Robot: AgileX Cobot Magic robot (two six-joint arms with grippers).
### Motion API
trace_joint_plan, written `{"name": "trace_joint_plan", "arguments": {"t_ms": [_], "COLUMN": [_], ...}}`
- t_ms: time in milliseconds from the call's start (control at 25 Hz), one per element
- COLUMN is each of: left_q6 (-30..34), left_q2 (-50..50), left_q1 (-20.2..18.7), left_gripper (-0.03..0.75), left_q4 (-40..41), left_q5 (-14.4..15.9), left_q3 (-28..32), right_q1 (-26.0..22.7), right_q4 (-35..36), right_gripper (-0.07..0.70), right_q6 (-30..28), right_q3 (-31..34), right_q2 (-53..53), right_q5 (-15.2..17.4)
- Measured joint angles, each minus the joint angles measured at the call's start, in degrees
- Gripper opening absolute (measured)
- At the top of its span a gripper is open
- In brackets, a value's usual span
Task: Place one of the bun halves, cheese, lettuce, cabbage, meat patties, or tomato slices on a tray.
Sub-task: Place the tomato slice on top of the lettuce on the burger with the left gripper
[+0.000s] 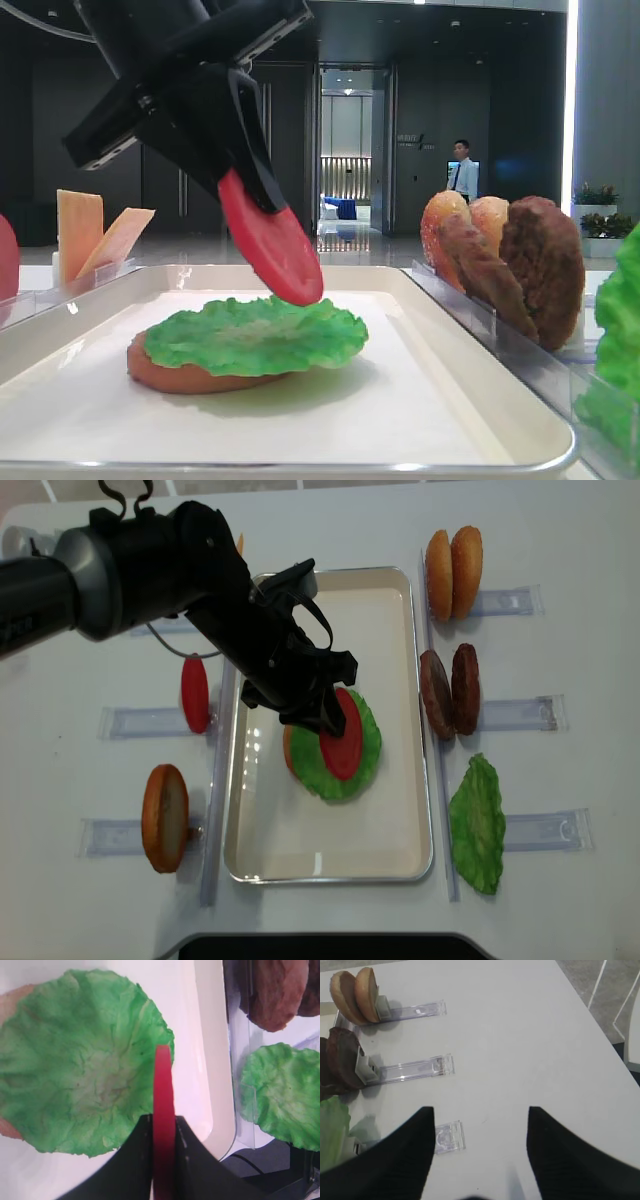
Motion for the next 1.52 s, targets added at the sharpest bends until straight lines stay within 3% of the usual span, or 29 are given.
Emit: {"name": "trace_joint_plan", "arguments": {"t_ms": [400, 680, 1040, 1520], "left_q6": [0.4, 0.2, 0.4, 0.5], "left_q2": [0.0, 0.0, 1.1, 2.0], "left_q1": [0.0, 0.0, 0.0, 0.0], "left_gripper": [0.057, 0.057, 0.057, 0.057], "left_q4": [2.4, 3.4, 3.6, 4.1], "left_q5": [-0.7, -4.6, -6.1, -5.4], "left_q3": [0.0, 0.0, 0.1, 0.1], "right_q1": [0.0, 0.0, 0.0, 0.0], "right_q4": [0.0, 0.0, 0.0, 0.0], "right_gripper": [0.391, 0.391, 0.391, 0.391], "right_q6": [0.0, 0.0, 0.0, 0.0], "right_q3": [0.0, 0.0, 0.0, 0.0], "right_q2": [0.0, 0.0, 0.0, 0.0], "right_q5": [0.0, 0.0, 0.0, 0.0]}}
